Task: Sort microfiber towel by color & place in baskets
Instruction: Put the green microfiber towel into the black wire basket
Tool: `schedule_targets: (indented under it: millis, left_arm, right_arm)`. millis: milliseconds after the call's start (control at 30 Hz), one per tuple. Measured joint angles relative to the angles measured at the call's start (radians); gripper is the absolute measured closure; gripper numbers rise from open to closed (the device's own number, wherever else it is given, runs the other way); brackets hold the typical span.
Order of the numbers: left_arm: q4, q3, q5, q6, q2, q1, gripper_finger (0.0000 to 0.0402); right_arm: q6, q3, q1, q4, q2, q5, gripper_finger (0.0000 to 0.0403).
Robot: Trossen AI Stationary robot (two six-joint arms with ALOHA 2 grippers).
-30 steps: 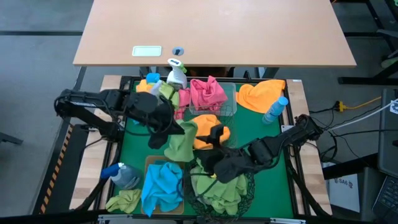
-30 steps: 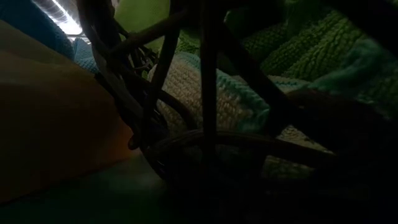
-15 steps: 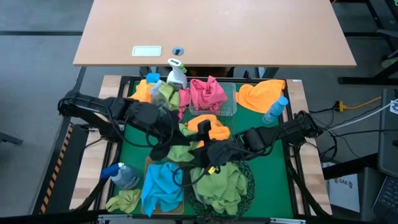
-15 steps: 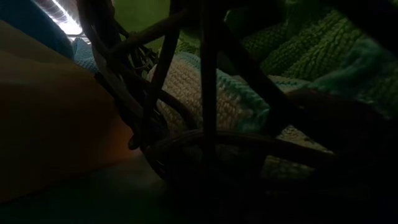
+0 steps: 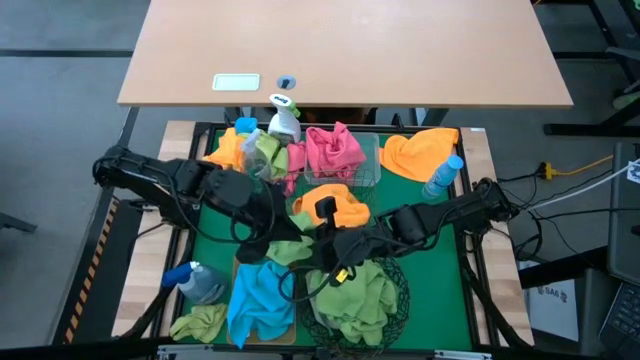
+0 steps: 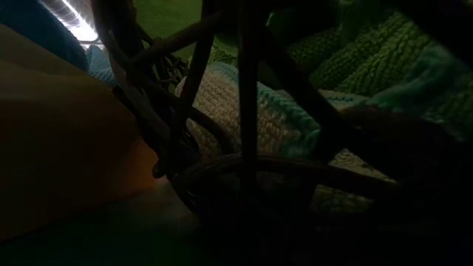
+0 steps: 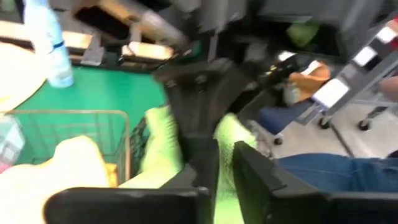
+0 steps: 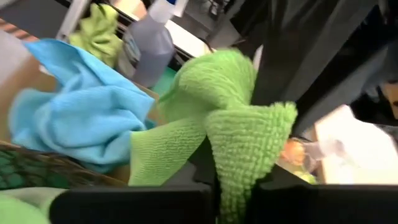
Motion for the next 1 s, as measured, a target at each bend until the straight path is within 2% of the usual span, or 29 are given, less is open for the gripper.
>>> schedule_targets:
  millis: [200,433,600,767,1000]
  left_arm:
    - [-0.027,-0.017,-0.045,0.0,0.001,0.004,0.0309]
    - [-0.115,-0.018,-0.042,0.001,0.001,0.004,0.0289]
    - [-0.133,-0.018,-0.042,0.0,0.001,0.003,0.0291]
    - [-0.132,-0.018,-0.041,0.0,0.001,0.003,0.029]
    - [-0.131,-0.018,-0.042,-0.001,0.001,0.003,0.0288]
  right_arm:
    - [0.069,0.067,0.006,-0.1,0.001,-0.043,0.0395]
    - [0.184,0.276,0.078,-0.303,-0.001,-0.042,0.0394]
    - [0.235,0.262,0.157,-0.293,-0.065,-0.037,0.0394]
    - [0.283,0.28,0.255,-0.28,-0.125,0.024,0.0398]
    - [0.361,0.28,0.355,-0.288,-0.154,0.047,0.0393]
